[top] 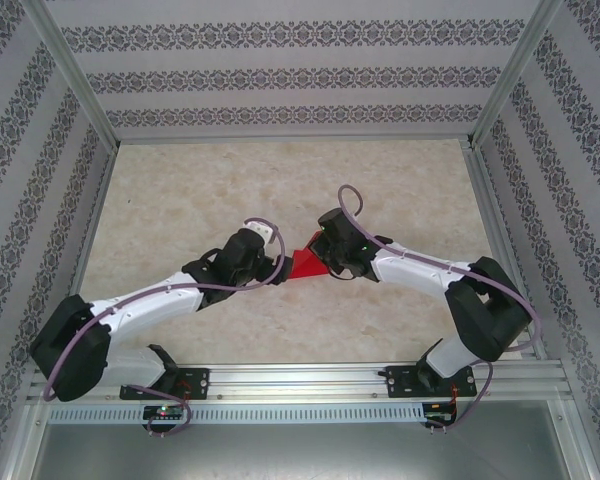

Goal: Fold a paper plane with a square sheet of paper (pick it up from the middle)
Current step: Place the paper at the center of the table.

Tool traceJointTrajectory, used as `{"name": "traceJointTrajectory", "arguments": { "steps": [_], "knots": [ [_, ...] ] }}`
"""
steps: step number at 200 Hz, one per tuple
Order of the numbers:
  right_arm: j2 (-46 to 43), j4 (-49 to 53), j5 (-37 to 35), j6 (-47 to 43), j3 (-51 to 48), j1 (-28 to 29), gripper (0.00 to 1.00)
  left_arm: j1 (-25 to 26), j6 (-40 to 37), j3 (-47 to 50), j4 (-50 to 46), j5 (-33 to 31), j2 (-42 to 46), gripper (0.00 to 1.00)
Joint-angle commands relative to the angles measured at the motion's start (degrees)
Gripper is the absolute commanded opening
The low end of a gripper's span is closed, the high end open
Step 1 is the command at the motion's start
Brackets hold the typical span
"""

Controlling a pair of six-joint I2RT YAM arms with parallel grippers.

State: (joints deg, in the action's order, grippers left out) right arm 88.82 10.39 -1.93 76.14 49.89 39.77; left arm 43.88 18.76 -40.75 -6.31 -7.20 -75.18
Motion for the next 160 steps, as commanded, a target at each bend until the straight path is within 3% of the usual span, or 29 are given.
{"name": "traceJointTrajectory", "arguments": {
  "steps": [1,22,63,90,160],
  "knots": [
    [-0.19,-1.53,-1.89,4.93,-0.56,0.68,0.0,-0.46,-6.37,0.83,5.18,3.22,-1.45,0.95],
    [-0.3,-1.29,-1.4,5.7,-0.85,0.29,0.0,-0.46,-9.52,2.52,9.55,5.96,-3.54,1.0],
    [0.42,-1.55,2.37,6.03,-0.69,-0.75,0.0,-0.35,-13.68,3.41,16.46,10.97,-7.75,1.0],
    [0.68,-2.25,4.73,5.93,-0.7,-1.52,0.0,-0.28,-17.5,2.28,18.96,12.61,-11.9,0.83],
    [0.97,-1.08,7.3,4.54,-0.45,-2.13,0.0,-0.48,-19.95,2.92,28.47,13.89,-16.84,0.63]
  ]
}}
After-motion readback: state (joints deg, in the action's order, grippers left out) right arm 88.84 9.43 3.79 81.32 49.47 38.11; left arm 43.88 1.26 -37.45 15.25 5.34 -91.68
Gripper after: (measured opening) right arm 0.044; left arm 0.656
